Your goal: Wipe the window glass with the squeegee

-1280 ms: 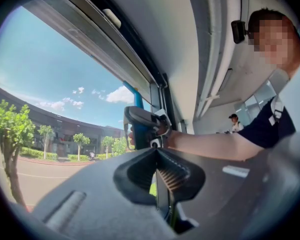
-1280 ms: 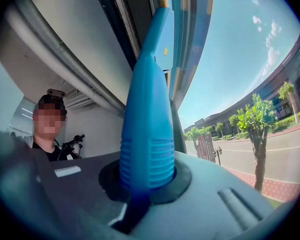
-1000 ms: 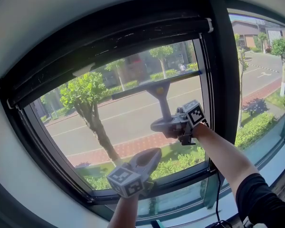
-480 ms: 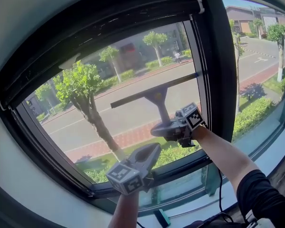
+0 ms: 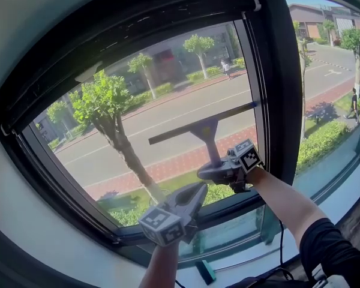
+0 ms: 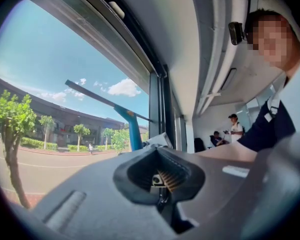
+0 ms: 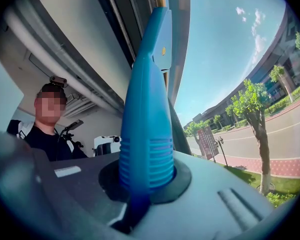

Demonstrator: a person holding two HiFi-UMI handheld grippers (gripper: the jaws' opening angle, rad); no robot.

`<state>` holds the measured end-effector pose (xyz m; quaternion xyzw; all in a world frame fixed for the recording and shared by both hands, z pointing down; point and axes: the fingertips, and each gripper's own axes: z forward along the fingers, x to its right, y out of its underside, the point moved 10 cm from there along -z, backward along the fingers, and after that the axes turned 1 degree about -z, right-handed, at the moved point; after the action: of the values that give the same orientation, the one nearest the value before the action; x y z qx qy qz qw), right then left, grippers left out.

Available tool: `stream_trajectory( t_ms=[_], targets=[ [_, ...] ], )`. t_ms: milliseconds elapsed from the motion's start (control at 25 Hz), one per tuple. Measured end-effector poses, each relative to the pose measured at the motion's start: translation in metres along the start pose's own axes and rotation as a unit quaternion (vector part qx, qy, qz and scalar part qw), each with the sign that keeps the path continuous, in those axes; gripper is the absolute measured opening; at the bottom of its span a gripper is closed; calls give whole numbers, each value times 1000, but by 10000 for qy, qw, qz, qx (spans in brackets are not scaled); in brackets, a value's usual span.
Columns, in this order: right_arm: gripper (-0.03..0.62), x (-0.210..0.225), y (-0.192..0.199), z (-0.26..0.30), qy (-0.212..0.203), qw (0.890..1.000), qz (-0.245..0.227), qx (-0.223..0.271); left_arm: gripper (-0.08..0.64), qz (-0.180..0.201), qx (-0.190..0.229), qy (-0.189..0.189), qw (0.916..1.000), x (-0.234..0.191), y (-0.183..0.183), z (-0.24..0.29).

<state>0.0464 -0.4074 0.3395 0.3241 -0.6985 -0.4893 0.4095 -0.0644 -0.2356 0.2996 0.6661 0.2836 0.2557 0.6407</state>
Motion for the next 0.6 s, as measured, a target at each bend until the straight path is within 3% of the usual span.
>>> stream_trajectory(
  t_ms=[280,600],
  targets=[
    [8,-4,28,2,-69,9992,375,148,2,-12,-41,-39,10000,1,8,-6],
    [8,7,66,-8,-22,9988,482,113,2,-187,-96,-49,9998,-2,19,-7]
  ],
)
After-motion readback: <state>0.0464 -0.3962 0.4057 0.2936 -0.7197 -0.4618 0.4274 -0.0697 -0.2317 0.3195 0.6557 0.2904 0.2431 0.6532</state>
